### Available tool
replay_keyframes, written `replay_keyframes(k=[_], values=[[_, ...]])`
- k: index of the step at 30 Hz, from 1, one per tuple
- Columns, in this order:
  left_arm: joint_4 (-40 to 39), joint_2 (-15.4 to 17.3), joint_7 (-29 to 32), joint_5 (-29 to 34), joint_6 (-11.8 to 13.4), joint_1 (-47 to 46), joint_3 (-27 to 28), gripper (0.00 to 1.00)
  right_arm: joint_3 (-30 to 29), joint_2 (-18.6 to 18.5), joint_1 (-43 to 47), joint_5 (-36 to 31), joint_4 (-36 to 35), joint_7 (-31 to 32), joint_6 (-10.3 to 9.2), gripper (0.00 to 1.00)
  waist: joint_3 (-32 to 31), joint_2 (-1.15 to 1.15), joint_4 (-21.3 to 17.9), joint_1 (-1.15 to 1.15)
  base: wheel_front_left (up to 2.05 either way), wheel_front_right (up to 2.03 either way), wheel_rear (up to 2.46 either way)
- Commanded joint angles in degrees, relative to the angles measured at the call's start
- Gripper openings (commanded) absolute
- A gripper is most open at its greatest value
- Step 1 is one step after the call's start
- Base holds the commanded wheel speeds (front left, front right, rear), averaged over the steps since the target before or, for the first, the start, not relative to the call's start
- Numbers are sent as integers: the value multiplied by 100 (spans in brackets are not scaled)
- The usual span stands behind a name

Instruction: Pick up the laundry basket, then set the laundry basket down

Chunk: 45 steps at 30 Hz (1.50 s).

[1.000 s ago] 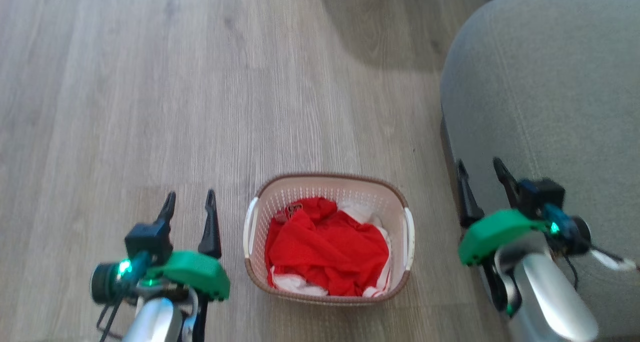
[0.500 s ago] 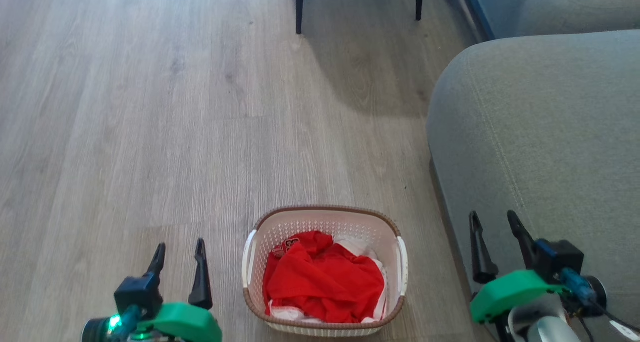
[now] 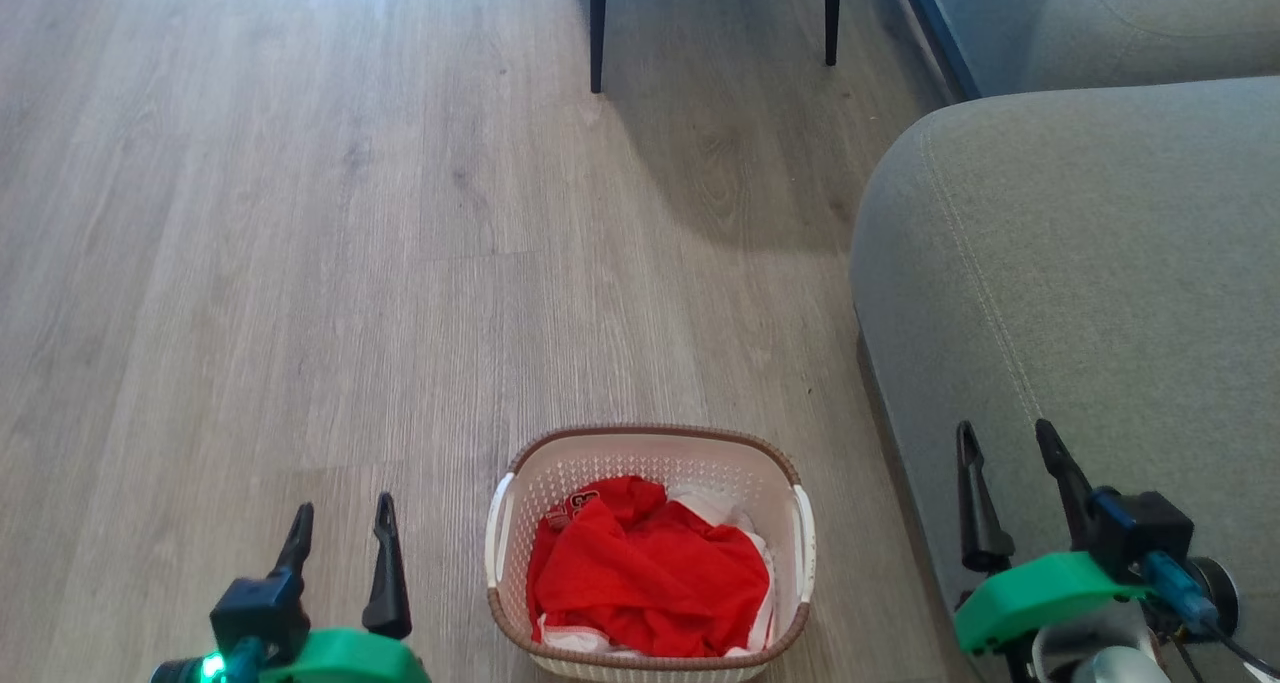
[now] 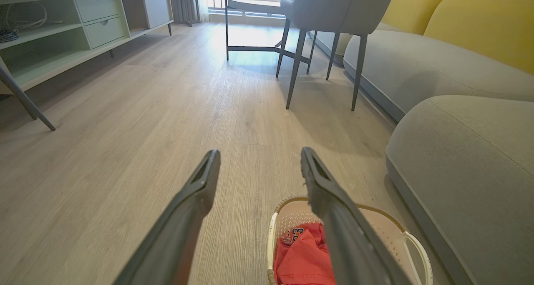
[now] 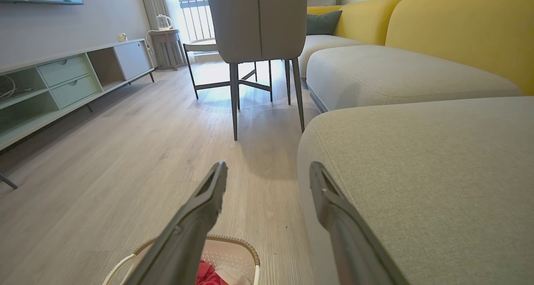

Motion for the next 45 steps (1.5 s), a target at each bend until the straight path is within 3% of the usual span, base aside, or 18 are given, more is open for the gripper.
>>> replay_keyframes(k=[1,18,19,25,45], values=[[-235,-26,-53,66,-26,-174,259,100,105,-36,-121,-33,-247,9,-14,100,7,0,10,1,0,0,0],[-268,-92,-53,103,-92,-194,301,100,51,-36,-156,-21,-323,4,-14,100,77,0,6,1,0,0,0],[-58,-71,0,92,-96,38,100,0,-43,1,0,3,-108,30,0,0,78,0,5,1,0,0,0],[297,-104,38,38,-103,140,87,0,1,21,79,59,261,43,1,0,85,0,4,1,0,0,0],[364,-116,352,-1309,-347,-138,338,0,-73,-66,-88,1510,312,301,-2,0,121,0,15,1,0,0,0]])
